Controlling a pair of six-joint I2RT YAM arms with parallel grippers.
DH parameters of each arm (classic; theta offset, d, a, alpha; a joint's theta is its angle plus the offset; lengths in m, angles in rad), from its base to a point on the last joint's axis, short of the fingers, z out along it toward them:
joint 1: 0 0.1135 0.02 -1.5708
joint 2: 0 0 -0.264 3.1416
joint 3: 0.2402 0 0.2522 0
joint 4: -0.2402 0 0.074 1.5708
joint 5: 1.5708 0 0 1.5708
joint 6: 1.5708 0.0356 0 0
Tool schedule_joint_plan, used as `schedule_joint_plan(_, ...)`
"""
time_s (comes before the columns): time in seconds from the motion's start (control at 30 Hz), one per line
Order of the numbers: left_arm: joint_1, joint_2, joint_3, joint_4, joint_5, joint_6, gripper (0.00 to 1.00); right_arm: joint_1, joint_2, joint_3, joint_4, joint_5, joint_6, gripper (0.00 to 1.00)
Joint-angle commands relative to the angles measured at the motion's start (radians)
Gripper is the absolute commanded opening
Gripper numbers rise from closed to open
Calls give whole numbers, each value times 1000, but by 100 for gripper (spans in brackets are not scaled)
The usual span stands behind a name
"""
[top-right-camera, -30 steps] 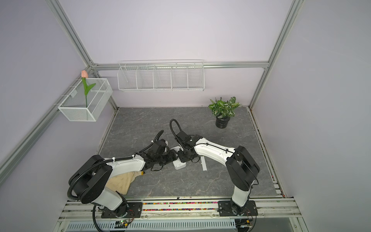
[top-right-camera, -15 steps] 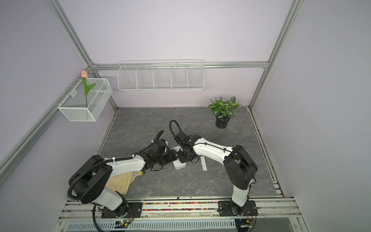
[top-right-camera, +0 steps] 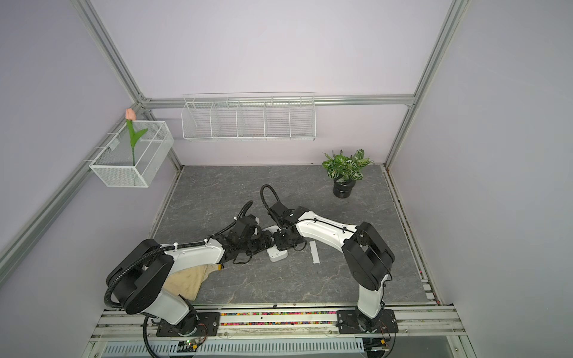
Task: Insert the battery into the alarm
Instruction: Install the battery in the alarm.
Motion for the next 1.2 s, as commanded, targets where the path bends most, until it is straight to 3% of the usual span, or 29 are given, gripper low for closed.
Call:
schedule_joint_plan(0.0, -9, 34, -26, -34, -5, -6, 70, -4, 46, -1, 35, -4, 19, 7)
schedule_joint_plan(0.4, -9, 33, -32, -21, -4, -9, 70, 26, 112, 19, -32, 101, 7, 7)
schedule_joint_plan(0.67, -9, 27, -33, -21, -5, -11, 70, 31, 114, 10, -26, 100, 12, 7)
schedule_joint_plan(1.17, -9, -36, 82, -155, -15, 46, 71, -3, -160, -40, 80, 120, 37, 18)
